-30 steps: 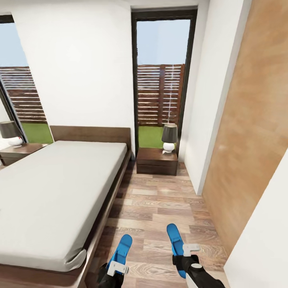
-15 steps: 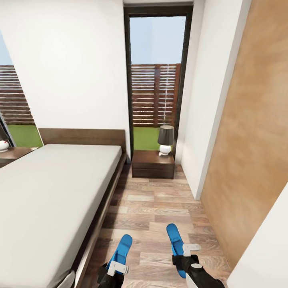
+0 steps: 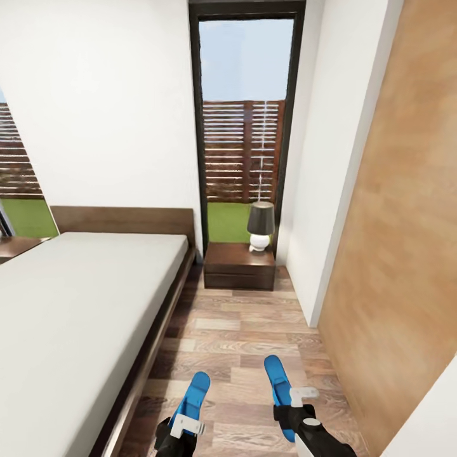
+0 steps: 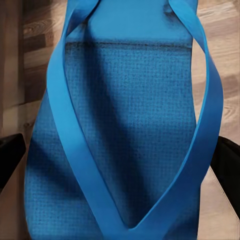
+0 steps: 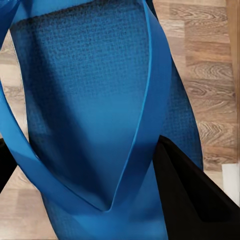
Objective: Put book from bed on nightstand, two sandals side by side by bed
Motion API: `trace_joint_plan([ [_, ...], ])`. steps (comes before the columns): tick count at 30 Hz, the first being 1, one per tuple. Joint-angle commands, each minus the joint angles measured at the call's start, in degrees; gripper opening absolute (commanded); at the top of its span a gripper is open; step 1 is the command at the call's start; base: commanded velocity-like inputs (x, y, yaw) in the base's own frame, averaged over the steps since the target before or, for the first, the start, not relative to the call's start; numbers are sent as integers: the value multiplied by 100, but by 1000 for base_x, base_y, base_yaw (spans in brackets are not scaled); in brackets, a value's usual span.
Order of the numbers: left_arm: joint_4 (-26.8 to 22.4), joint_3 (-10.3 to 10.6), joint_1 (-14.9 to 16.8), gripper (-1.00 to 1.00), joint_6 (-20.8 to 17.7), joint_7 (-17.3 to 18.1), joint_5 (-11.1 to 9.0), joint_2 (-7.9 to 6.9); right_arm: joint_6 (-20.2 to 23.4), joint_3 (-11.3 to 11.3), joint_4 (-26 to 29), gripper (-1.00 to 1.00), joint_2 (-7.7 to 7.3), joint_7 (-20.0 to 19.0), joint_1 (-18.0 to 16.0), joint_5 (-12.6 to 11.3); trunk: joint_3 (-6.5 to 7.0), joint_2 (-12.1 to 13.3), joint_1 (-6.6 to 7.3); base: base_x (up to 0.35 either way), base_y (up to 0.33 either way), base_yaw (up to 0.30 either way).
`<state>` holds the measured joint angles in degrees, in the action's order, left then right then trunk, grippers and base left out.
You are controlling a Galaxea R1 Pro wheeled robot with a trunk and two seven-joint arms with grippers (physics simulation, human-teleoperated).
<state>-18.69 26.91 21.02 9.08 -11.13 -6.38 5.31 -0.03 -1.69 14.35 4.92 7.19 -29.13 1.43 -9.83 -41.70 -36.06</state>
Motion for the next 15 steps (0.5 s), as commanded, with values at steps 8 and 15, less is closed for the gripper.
trace_joint_plan([
  [8, 5, 51, 7, -100, 23, -38, -64, -2, -4, -16, -2, -100, 0, 28, -5, -5, -8, -6, -4, 300, -165, 0],
  [15, 5, 49, 7, -100, 20, -38, -57, 1, -5, -21, -56, -100, 0, 28, -5, -3, -8, -6, -4, 300, -150, 0],
])
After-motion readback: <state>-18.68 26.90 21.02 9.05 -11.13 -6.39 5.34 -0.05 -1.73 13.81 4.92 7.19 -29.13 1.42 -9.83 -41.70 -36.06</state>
